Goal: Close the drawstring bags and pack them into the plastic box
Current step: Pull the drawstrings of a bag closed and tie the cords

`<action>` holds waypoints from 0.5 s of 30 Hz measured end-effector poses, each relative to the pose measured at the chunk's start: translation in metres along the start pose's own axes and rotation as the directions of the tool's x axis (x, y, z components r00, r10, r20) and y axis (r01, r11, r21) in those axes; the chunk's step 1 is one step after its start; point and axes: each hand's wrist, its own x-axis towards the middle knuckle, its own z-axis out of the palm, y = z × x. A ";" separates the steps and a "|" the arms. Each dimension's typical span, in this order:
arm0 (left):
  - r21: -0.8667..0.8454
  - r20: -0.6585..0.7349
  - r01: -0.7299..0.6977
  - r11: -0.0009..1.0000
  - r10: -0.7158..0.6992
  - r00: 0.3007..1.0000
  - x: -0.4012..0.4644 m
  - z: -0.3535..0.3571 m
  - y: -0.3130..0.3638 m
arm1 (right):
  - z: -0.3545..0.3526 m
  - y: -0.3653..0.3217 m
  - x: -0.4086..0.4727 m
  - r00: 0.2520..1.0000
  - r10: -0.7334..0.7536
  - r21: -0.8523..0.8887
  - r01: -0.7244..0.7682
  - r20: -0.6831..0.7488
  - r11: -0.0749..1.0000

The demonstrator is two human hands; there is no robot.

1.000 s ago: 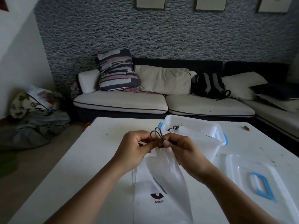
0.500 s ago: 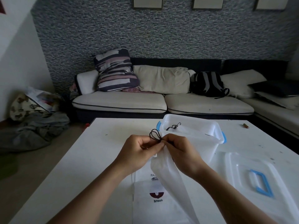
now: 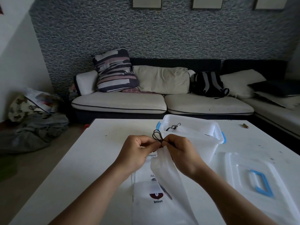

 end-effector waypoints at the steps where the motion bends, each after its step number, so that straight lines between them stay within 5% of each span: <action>1: 0.002 -0.015 0.007 1.000 -0.007 1.000 -0.001 0.002 0.000 | 0.001 -0.001 0.000 1.000 -0.012 -0.067 0.012 -0.010 0.998; 5: -0.206 -0.027 0.160 0.965 -0.169 0.985 -0.003 0.010 0.001 | 0.002 -0.003 0.004 0.999 0.007 -0.032 -0.008 -0.036 0.999; 9: -0.498 0.116 0.360 0.789 -0.351 0.929 -0.003 0.012 0.007 | 0.003 -0.006 0.006 0.998 0.047 0.028 -0.046 -0.032 0.999; 15: -0.653 0.318 0.477 0.589 -0.358 0.878 -0.004 0.013 0.010 | -0.002 -0.009 0.005 0.981 0.177 0.402 -0.194 0.078 0.895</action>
